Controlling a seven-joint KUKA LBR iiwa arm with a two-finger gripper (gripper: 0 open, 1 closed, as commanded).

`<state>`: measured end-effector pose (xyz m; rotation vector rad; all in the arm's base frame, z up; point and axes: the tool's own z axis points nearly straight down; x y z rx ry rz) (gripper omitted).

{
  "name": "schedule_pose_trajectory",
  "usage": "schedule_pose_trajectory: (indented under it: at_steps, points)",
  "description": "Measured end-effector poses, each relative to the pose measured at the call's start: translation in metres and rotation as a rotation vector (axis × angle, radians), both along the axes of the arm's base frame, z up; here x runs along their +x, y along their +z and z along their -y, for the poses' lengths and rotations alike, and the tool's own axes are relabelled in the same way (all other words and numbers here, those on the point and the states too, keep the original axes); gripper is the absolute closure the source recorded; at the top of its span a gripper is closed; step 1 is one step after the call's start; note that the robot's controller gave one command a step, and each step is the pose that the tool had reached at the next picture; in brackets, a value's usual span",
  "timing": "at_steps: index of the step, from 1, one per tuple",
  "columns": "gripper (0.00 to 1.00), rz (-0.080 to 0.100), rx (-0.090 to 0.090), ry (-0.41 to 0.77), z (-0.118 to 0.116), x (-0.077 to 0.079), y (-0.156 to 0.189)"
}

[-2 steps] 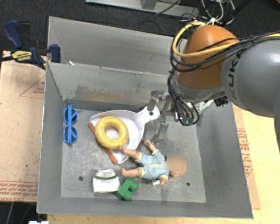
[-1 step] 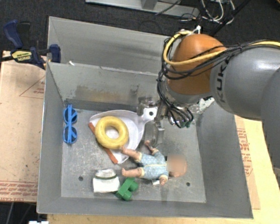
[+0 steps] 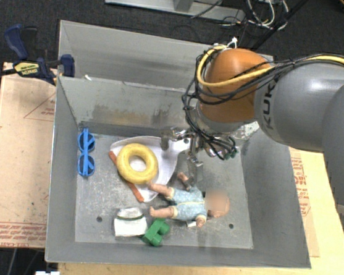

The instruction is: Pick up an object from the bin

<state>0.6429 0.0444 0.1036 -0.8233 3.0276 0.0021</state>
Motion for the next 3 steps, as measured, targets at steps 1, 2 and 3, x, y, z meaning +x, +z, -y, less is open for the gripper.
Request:
schedule_pose_trajectory:
  at_steps: [1,2,3]
  points:
    - [0.0,0.009,0.0,0.229,-0.014,0.006,-0.002]
    - [0.0,0.006,-0.001,0.363,-0.03,-0.007,-0.024]
    - [1.0,0.015,-0.001,0.696,-0.021,-0.008,-0.032]
